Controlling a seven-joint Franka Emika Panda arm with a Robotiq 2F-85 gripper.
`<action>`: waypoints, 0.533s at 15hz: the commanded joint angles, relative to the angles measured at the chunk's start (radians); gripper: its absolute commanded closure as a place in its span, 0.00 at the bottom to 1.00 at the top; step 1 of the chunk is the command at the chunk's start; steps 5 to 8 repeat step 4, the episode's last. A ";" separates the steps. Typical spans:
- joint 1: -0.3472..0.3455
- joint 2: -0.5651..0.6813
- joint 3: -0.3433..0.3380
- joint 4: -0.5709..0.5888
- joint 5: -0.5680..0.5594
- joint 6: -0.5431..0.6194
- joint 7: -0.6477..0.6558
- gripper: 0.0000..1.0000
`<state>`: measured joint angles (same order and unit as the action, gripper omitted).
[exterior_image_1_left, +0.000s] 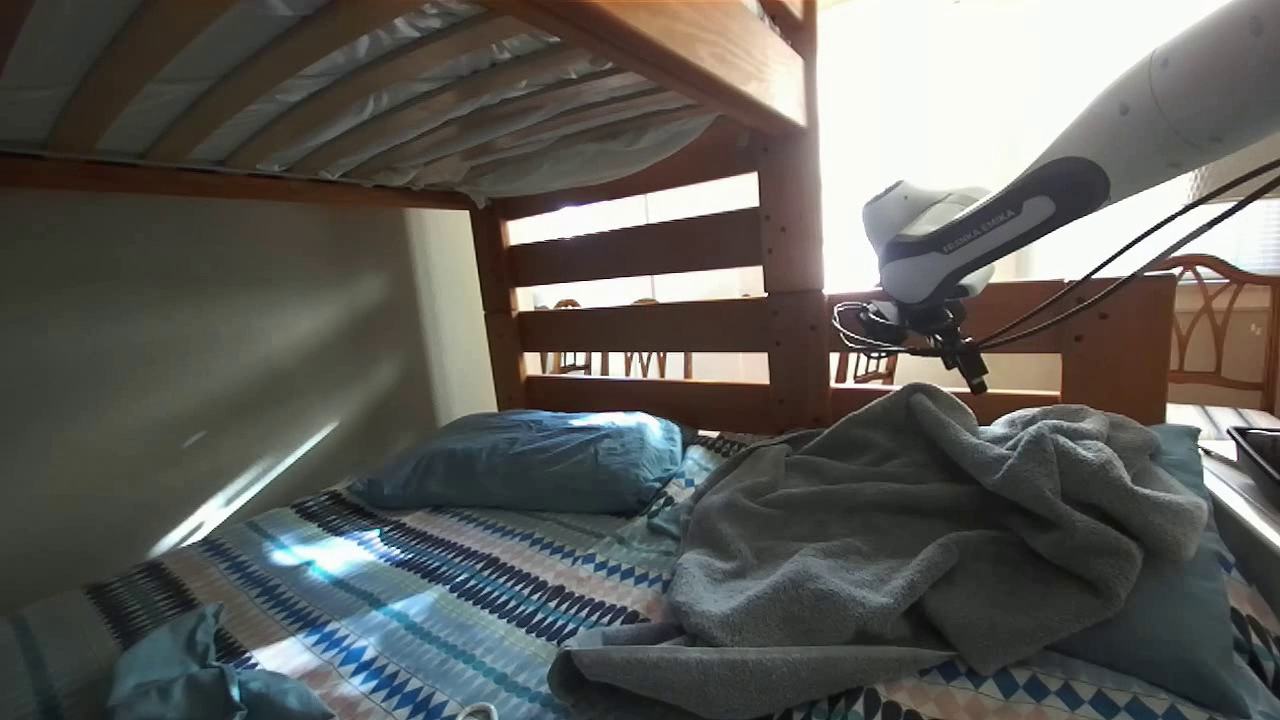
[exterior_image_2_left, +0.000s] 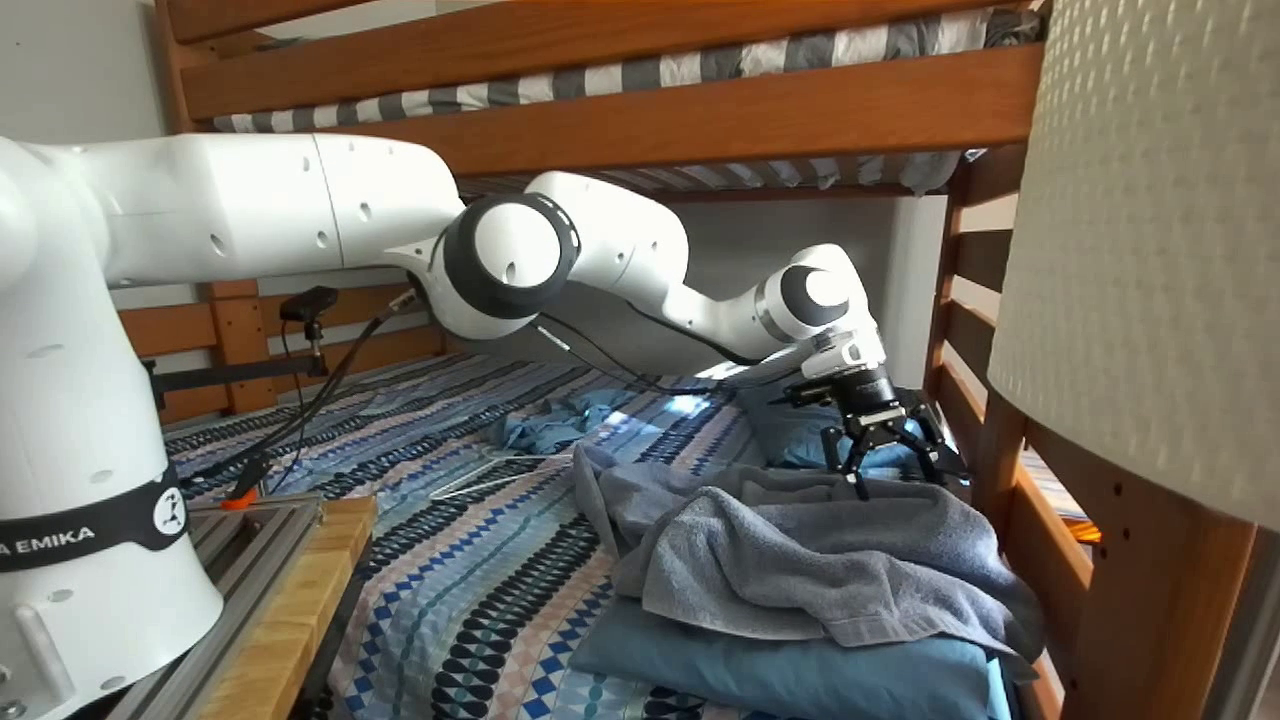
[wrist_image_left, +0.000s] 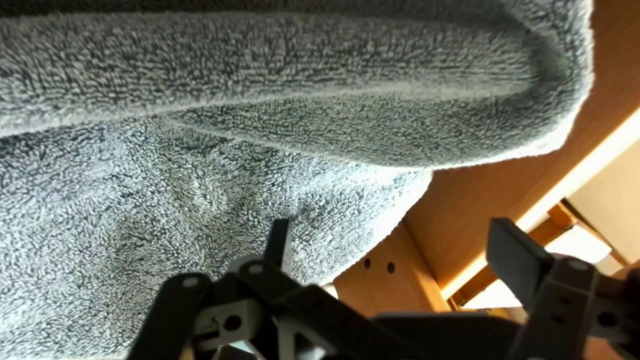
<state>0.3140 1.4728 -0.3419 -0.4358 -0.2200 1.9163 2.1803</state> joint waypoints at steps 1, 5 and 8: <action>-0.011 -0.004 0.033 0.000 -0.027 -0.006 0.013 0.00; -0.015 -0.004 0.038 0.000 -0.026 -0.006 0.021 0.00; -0.015 -0.004 0.038 0.000 -0.026 -0.006 0.021 0.00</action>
